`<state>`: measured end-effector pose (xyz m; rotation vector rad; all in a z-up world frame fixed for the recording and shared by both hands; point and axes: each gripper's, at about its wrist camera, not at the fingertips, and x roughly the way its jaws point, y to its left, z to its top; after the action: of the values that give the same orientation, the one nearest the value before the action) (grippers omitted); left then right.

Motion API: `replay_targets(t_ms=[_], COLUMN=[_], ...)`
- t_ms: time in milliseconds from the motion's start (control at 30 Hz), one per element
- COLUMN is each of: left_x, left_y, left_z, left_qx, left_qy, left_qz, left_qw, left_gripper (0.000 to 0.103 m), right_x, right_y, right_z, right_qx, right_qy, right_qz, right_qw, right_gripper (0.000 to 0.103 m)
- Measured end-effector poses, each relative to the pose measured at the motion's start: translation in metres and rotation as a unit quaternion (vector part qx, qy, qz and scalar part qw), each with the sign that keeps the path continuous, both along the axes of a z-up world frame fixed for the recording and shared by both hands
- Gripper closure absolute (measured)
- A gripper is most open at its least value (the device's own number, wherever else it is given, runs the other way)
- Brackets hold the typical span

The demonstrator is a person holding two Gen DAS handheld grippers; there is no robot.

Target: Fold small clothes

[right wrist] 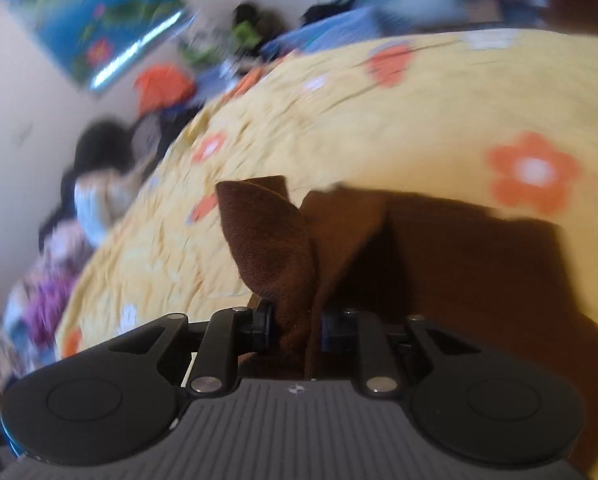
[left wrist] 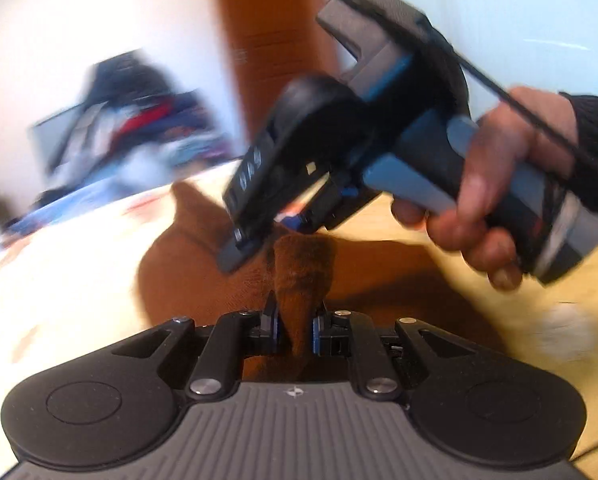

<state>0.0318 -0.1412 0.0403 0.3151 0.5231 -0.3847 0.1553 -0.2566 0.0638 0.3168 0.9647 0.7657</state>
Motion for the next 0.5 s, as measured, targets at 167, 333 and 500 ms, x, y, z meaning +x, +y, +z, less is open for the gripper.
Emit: replay_targets(t_ms=[167,333,500], left_x=[-0.005,-0.037,-0.051], left_y=[-0.036,-0.003,0.007], left_z=[-0.038,-0.015,-0.001], left_qx=[0.043,0.011,0.016], left_qy=[0.051,0.009,-0.006], left_qz=[-0.053,-0.08,-0.037], left_qw=[0.9964,0.9967,0.9992], left_gripper=[0.072,0.013,0.013], right_x=[-0.012,-0.023,-0.007], right_y=[-0.116,-0.138,-0.109], right_z=[-0.06,-0.09,-0.091], right_qx=[0.06,0.173,0.133], right_qy=[0.09,0.108,0.1], right_qz=[-0.128,-0.137,-0.109], right_qw=[0.986,0.969,0.98], right_gripper=[0.043,0.026,0.026])
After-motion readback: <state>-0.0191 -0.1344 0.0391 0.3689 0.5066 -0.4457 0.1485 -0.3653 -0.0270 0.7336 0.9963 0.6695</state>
